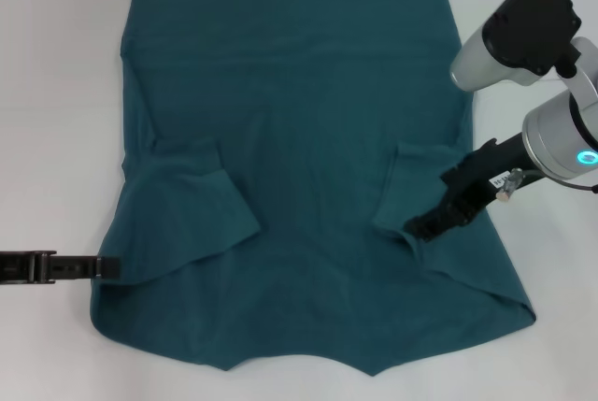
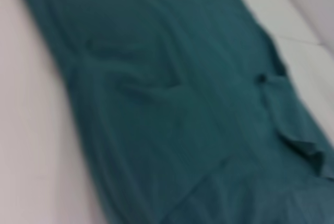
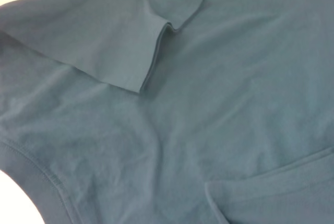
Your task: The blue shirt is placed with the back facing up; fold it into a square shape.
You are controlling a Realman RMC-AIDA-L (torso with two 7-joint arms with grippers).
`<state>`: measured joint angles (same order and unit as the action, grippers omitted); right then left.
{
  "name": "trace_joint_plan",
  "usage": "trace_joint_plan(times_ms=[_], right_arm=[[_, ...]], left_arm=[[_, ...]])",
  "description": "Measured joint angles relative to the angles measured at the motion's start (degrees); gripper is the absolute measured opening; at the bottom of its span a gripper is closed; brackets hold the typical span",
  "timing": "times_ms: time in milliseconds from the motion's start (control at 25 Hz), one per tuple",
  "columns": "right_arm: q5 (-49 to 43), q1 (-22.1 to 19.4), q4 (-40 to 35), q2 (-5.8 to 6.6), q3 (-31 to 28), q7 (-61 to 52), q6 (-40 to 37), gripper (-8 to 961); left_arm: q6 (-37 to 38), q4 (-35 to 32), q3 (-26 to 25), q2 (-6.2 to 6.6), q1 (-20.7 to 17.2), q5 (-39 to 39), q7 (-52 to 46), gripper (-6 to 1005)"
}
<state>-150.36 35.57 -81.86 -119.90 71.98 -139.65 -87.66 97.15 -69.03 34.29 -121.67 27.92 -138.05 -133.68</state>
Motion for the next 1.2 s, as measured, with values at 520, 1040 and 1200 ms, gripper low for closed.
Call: trace_joint_plan(times_ms=[520, 1040, 1200], right_arm=[[-0.14, 0.35, 0.50, -0.07, 0.69, 0.01, 0.05, 944], [-0.10, -1.05, 0.80, -0.07, 0.66, 0.05, 0.42, 943], [-0.10, -1.01, 1.13, -0.07, 0.69, 0.07, 0.61, 943]], left_arm=[[-9.78, -0.10, 10.25, -2.28, -0.69, -4.32, -4.97, 859], [-15.12, -0.13, 15.55, -2.42, -0.55, -8.60, -8.05, 853], [-16.94, 0.77, 17.04, -2.52, -0.39, -8.68, -8.28, 841]])
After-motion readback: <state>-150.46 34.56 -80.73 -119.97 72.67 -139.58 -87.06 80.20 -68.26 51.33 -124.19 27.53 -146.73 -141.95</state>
